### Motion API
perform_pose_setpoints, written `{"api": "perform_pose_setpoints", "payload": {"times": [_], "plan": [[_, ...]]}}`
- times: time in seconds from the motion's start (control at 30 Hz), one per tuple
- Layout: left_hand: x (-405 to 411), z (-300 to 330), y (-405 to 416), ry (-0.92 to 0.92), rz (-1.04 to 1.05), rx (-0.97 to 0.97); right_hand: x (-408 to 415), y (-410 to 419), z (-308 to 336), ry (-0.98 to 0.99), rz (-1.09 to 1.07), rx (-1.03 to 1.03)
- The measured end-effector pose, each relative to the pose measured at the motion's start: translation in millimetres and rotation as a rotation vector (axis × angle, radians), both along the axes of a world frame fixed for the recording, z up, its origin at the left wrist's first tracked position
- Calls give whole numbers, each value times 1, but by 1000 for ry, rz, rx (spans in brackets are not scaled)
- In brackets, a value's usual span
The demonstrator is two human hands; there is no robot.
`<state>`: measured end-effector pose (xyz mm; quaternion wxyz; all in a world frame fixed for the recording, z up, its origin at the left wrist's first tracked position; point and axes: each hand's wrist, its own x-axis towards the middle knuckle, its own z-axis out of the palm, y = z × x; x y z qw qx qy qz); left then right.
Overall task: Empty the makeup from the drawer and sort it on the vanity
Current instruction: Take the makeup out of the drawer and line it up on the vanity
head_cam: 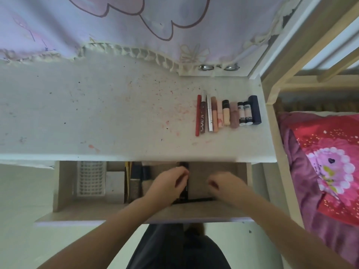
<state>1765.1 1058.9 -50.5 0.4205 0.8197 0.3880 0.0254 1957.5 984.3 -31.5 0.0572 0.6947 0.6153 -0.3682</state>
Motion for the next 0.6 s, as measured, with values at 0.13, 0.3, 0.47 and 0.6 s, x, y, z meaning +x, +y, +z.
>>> {"api": "perform_pose_setpoints", "payload": {"times": [0.13, 0.3, 0.47, 0.6], "plan": [[-1, -45, -7, 248, 16, 28, -6, -21, -55, -4, 33, -224], [43, -69, 4, 453, 53, 119, -14, -19, -87, 2, 82, -251], [63, -82, -5, 679, 26, 233, -10, -20, -91, 28, 68, -235], [65, -87, -13, 741, 39, 200, 1, -30, -74, 112, -34, -170]]}}
